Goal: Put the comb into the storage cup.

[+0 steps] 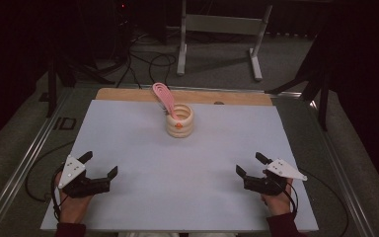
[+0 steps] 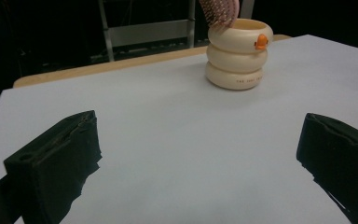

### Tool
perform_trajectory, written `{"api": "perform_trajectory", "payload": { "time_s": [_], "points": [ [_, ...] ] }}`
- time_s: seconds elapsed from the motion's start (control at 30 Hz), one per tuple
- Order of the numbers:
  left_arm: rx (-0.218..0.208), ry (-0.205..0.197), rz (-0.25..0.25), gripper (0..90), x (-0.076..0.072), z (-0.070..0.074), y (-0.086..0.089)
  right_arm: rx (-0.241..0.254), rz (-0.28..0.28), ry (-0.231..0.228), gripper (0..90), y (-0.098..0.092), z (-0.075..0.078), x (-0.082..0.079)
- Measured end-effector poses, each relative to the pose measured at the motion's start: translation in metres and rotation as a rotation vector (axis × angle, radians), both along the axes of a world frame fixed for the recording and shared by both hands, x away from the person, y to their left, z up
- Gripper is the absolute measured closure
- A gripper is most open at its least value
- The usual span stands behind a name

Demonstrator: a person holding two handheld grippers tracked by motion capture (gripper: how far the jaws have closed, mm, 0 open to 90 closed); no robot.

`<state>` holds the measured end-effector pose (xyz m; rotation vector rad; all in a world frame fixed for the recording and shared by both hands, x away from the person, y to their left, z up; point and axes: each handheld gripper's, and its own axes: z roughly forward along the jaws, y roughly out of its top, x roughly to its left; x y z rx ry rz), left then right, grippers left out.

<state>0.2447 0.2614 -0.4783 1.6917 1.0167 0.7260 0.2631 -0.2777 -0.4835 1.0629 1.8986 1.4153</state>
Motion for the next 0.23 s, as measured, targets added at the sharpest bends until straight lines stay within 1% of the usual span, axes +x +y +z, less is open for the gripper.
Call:
{"api": "perform_trajectory", "payload": {
  "time_s": [0.07,0.23],
  "points": [
    [0.0,-0.001,0.0,0.0,-0.0001,-0.0002,0.0005,-0.005,0.0,-0.001,11.0,0.0002,0.0002,-0.0007],
    [0.0,0.0,-0.002,0.0,-0.0001,-0.0008,0.0006,-0.001,-0.005,-0.002,11.0,-0.0011,0.0009,-0.0015]
  ]
}}
